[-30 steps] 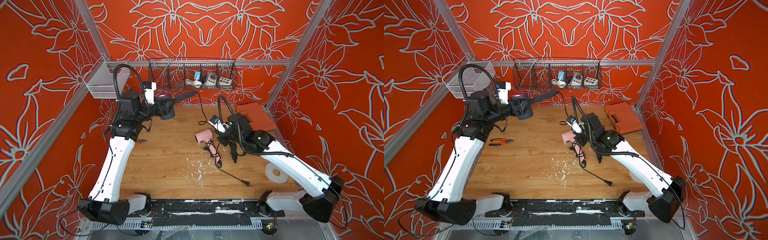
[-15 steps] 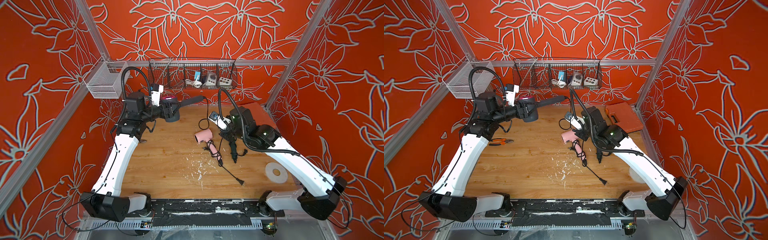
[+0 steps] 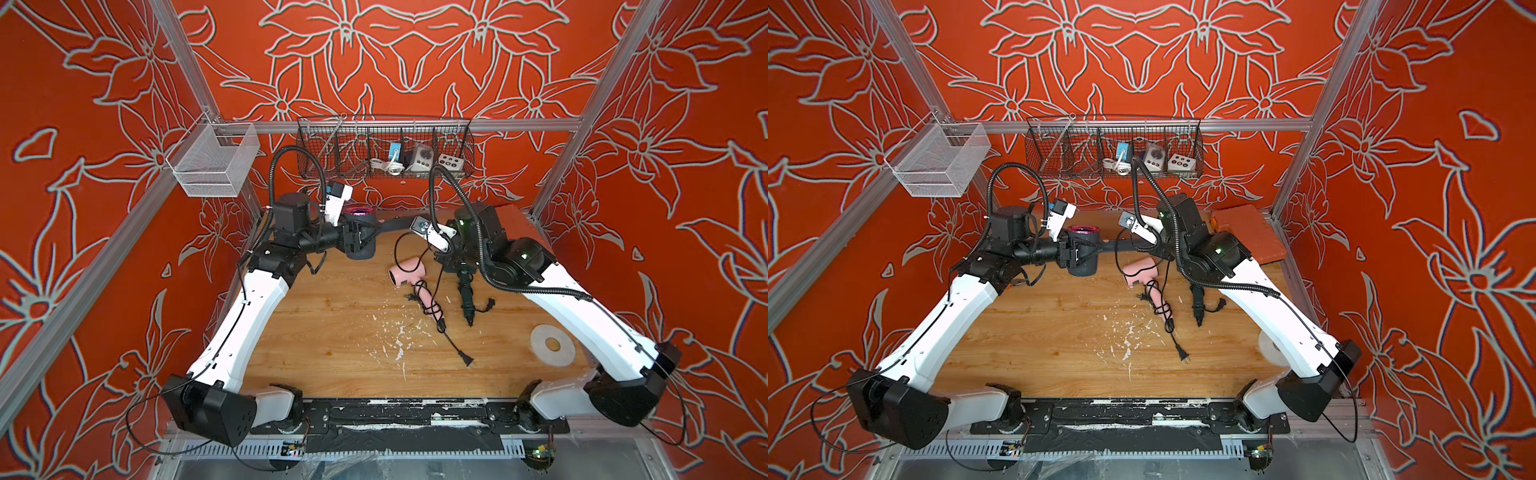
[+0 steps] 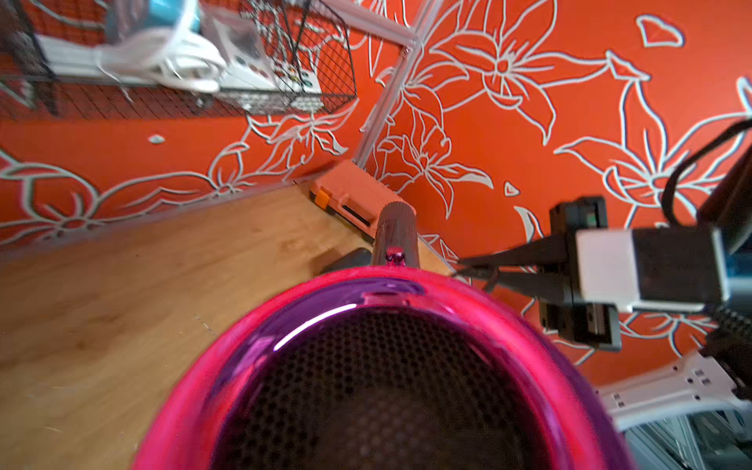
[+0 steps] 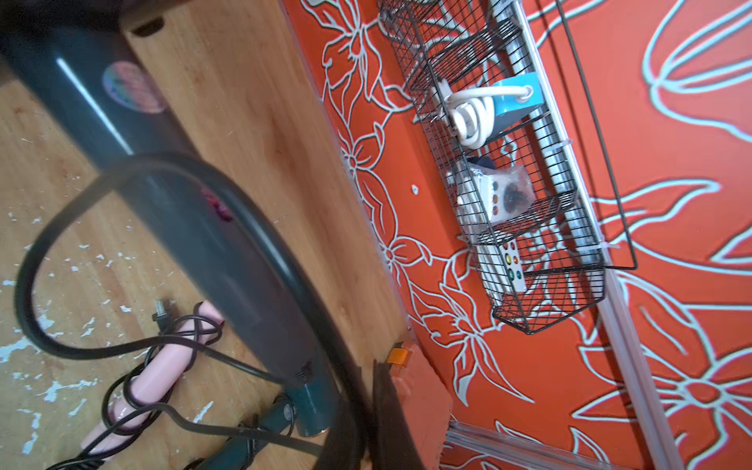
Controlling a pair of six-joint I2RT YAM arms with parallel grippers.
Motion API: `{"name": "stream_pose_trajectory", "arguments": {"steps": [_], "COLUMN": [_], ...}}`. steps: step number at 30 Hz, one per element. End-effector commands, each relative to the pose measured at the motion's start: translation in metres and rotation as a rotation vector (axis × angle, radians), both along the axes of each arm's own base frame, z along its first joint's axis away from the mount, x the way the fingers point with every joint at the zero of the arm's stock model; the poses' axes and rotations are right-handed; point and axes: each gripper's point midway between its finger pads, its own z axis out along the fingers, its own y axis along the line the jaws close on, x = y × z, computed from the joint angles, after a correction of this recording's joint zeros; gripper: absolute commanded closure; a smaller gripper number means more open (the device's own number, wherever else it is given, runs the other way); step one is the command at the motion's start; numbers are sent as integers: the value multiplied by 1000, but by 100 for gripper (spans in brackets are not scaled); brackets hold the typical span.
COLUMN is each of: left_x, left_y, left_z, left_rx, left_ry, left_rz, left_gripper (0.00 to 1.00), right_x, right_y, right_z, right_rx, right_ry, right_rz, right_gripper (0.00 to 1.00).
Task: Wrap the cord around the hair dryer
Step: Wrap the power cord around the hair dryer.
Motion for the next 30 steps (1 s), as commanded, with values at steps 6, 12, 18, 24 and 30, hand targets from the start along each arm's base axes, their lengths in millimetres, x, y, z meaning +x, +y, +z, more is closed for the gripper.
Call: {"name": "stream_pose_trajectory", "arguments": {"steps": [6, 12, 18, 24, 30], "left_x": [-24, -32, -34, -36, -35], "left_y": [-3, -3, -3, -3, -4], "left_z": [51, 61, 63, 65, 65], "left_rx": [-48, -55, -57, -52, -55], "left_ry": [-132, -144, -149, -157, -157], "left_rz": [-23, -29, -29, -31, -35], "left_gripper": [100, 100, 100, 100, 100], "right_x": [24, 56, 80, 93, 98], "right_y": [53, 79, 104, 114, 125], "right_z": [1, 10, 4, -12, -26], "right_rx": [137, 291, 401, 438, 417], "right_ry": [-111, -238, -237, -207, -186], "right_rz": [28, 22, 33, 12, 21], "right_gripper": [27, 31, 34, 38, 42]}}
